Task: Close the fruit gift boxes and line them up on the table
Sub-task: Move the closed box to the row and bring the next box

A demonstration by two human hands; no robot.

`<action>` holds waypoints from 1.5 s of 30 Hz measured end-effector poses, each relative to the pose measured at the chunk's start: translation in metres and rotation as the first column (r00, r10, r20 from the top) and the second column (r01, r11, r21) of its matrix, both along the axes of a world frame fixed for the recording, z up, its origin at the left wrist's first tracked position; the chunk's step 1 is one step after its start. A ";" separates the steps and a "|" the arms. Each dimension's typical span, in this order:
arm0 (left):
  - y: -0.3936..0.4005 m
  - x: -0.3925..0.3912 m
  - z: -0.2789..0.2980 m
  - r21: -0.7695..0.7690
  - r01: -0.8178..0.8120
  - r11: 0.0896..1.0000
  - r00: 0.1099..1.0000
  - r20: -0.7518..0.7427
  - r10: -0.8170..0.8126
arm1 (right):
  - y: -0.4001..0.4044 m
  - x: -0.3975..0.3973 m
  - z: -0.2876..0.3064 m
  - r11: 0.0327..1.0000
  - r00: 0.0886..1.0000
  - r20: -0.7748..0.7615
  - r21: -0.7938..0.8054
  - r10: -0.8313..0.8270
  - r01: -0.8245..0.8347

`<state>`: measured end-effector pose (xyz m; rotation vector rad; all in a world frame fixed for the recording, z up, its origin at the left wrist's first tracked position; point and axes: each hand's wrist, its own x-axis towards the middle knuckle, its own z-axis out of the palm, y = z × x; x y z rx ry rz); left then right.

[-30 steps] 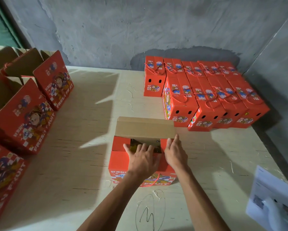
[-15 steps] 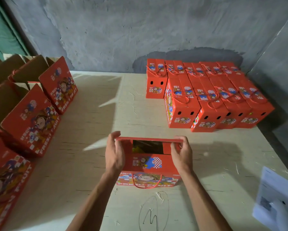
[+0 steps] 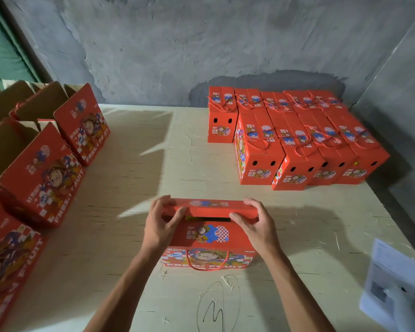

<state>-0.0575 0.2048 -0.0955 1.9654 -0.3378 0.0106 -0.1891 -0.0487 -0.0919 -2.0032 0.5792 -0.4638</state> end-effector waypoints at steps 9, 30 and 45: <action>0.013 0.001 -0.005 0.113 0.204 0.972 0.975 -0.109 -0.192 | -0.003 -0.005 -0.001 0.975 0.992 -0.035 -0.180 0.123 -0.127; 0.028 0.017 0.015 0.492 0.255 0.832 0.953 0.015 -0.301 | 0.001 -0.008 0.004 0.898 0.995 -0.030 -0.429 0.095 -0.098; -0.017 -0.009 0.014 0.576 0.042 0.816 0.962 0.198 -0.190 | 0.018 -0.007 0.010 0.849 0.991 -0.101 -0.529 -0.085 0.019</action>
